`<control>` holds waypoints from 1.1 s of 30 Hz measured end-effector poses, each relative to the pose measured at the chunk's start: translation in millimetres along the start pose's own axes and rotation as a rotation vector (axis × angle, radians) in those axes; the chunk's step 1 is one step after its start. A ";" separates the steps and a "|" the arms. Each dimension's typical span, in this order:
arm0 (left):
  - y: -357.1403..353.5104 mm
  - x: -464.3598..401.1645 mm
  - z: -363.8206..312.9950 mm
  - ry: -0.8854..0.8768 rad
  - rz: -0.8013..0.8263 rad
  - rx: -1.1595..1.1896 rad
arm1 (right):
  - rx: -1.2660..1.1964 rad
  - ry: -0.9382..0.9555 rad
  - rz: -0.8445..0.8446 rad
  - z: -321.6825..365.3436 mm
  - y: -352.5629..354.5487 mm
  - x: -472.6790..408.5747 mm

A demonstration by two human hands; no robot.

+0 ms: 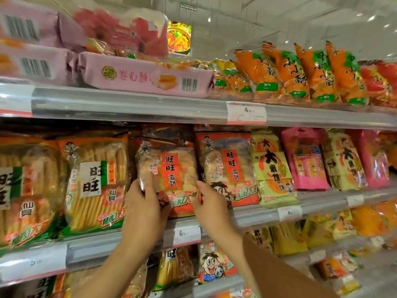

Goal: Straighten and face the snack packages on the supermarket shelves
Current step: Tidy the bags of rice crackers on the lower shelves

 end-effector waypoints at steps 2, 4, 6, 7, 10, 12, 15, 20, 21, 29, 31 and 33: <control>-2.2 -0.3 2.0 0.019 0.027 -0.004 | 0.083 0.017 -0.005 -2.7 -4.3 1.7; -3.3 -2.0 3.3 0.038 0.053 -0.023 | 0.134 0.019 -0.007 -3.7 -4.4 0.5; -4.9 -3.3 3.8 0.056 0.068 -0.053 | 0.144 0.025 -0.004 -3.1 -3.9 0.4; -5.4 -3.7 3.3 0.063 0.072 -0.056 | 0.148 0.030 -0.003 -3.2 -4.4 0.7; -7.8 -3.5 1.4 0.067 0.082 -0.059 | 0.176 0.045 -0.001 -4.6 -4.2 2.2; -8.3 -1.3 0.5 0.036 0.061 -0.067 | 0.144 0.079 0.011 -4.9 -0.8 4.6; -7.5 4.0 0.8 -0.154 -0.069 -0.088 | 0.079 0.178 0.049 -5.7 8.7 19.8; -27.7 22.9 -27.2 -0.376 -0.146 -0.026 | 0.187 0.275 0.090 -35.3 29.0 69.8; -35.7 28.2 -41.0 -0.413 -0.120 -0.007 | 0.186 0.273 0.098 -45.2 36.0 77.1; -107.0 30.9 -149.1 -0.565 0.078 -0.011 | 0.327 0.018 0.019 -165.5 152.5 82.2; -125.6 23.5 -172.0 -0.581 0.100 -0.043 | 0.306 -0.020 -0.041 -201.2 186.7 74.9; -147.0 14.3 -196.5 -0.588 0.122 -0.095 | 0.304 -0.055 -0.073 -238.4 218.5 64.5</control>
Point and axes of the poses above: each hand's wrist, its own x-axis away from the middle knuckle, its own y-axis out of the back of the hand, z = x × y, the point moved 2 cm from there along -x, towards the middle knuckle, and after that the axes turned 10 degrees about z, right-handed, at the moved point
